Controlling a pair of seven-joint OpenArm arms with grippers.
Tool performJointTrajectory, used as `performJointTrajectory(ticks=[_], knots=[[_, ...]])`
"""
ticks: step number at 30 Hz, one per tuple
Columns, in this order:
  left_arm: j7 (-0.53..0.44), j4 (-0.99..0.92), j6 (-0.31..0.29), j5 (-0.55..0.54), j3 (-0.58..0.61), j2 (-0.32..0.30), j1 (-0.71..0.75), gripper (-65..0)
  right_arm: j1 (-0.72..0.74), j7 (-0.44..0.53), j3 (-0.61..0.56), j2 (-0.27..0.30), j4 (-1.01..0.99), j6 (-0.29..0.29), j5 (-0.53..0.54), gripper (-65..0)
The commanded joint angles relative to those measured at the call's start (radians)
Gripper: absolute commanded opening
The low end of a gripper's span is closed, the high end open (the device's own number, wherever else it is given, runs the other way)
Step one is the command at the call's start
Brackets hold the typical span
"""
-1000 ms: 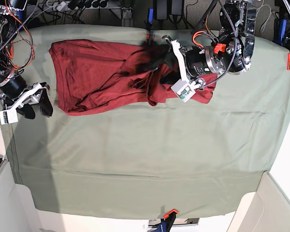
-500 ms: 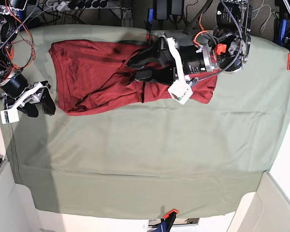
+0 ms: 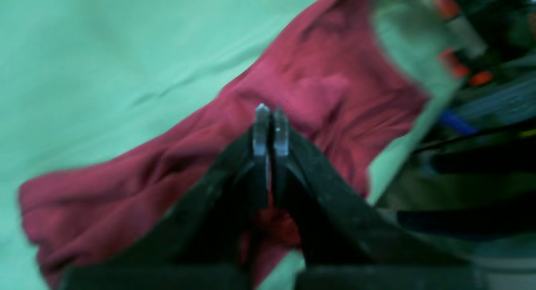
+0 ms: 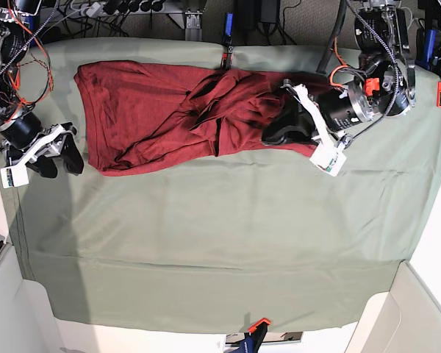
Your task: Fold the T-shirt properly
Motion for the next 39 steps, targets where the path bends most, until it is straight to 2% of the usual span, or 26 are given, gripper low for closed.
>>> performJointTrajectory(ticks=[1, 4, 9, 14, 19, 21, 23, 26, 30, 35, 39], knots=[[-0.019, 0.015, -0.006, -0.013, -0.002, -0.006, 0.008, -65.0, 0.011, 0.024, 0.006, 0.014, 0.014, 0.000, 0.018, -26.7], [-0.027, 0.015, -0.006, 0.011, -0.001, -0.006, 0.055, -65.0, 0.011, 0.026, 0.006, 0.014, 0.014, 0.000, 0.018, -26.6], [-0.121, 0.015, -0.006, 0.128, -0.001, -0.006, 0.116, -65.0, 0.011, 0.027, 0.006, 0.014, 0.014, 0.000, 0.019, -26.6], [-0.133, 0.015, -0.006, 0.110, -0.001, -0.003, 0.121, -65.0, 0.011, 0.030, 0.006, 0.014, 0.014, 0.000, 0.019, -26.6], [-0.132, 0.015, -0.006, 0.090, 0.055, 0.060, 0.121, -65.0, 0.011, 0.031, 0.006, 0.013, 0.014, 0.000, 0.027, -26.7], [-0.145, 0.015, -0.006, 0.134, 0.120, 0.089, 0.118, -65.0, 0.011, 0.035, 0.006, 0.013, 0.014, 0.000, 0.027, -26.6], [-0.180, 0.015, -0.006, 0.229, 0.190, 0.109, 0.113, -65.0, 0.011, 0.035, 0.006, 0.013, 0.014, 0.000, 0.026, -26.6], [-0.222, 0.015, -0.006, 0.337, 0.276, 0.116, 0.098, -65.0, 0.011, 0.034, 0.006, 0.014, 0.014, 0.000, 0.026, -26.7], [-0.225, 0.015, -0.006, 0.318, 0.317, 0.117, 0.065, -65.0, 0.011, 0.035, 0.006, 0.013, 0.014, 0.000, 0.026, -26.7], [-0.219, 0.018, -0.006, 0.242, 0.316, 0.122, 0.044, -65.0, 0.011, 0.034, 0.006, 0.014, 0.014, 0.000, 0.026, -26.6], [-0.160, 0.065, -0.006, 0.162, 0.270, 0.120, 0.033, -65.0, 0.011, 0.035, 0.006, 0.014, 0.014, 0.000, 0.025, -26.7]])
